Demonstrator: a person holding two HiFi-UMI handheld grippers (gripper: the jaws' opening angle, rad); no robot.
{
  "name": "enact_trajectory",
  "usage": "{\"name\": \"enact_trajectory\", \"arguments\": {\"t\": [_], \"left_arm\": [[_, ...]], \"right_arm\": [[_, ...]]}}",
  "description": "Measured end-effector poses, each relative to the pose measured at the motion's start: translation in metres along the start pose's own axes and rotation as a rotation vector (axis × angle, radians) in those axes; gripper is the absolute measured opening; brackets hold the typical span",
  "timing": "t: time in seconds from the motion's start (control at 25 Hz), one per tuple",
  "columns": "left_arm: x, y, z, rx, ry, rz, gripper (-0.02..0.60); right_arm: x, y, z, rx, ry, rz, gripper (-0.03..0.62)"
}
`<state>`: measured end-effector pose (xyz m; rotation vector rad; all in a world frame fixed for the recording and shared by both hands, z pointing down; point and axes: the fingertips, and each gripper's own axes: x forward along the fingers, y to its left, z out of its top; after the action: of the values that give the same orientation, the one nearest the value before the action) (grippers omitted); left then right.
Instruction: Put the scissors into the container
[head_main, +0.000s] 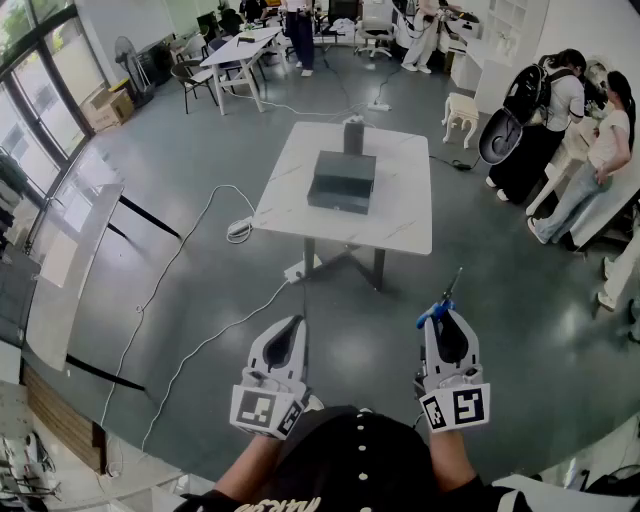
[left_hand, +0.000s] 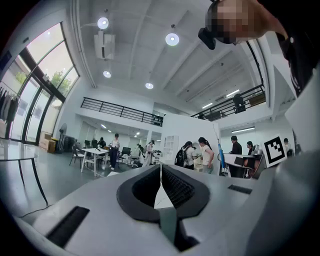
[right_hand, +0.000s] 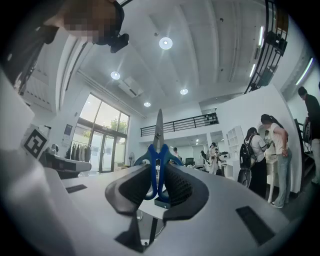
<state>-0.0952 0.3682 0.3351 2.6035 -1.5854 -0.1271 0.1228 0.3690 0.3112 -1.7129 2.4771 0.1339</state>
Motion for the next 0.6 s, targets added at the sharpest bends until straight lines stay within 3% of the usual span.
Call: {"name": "enact_trajectory", "arguments": {"t": [0.6], "left_arm": [[-0.005,-0.017,0.000,0.009,0.003,0.006,0.035]], "right_arm": [[-0.012,-0.003,0.004,-0.018,-0.005,0.026,0.097]]}}
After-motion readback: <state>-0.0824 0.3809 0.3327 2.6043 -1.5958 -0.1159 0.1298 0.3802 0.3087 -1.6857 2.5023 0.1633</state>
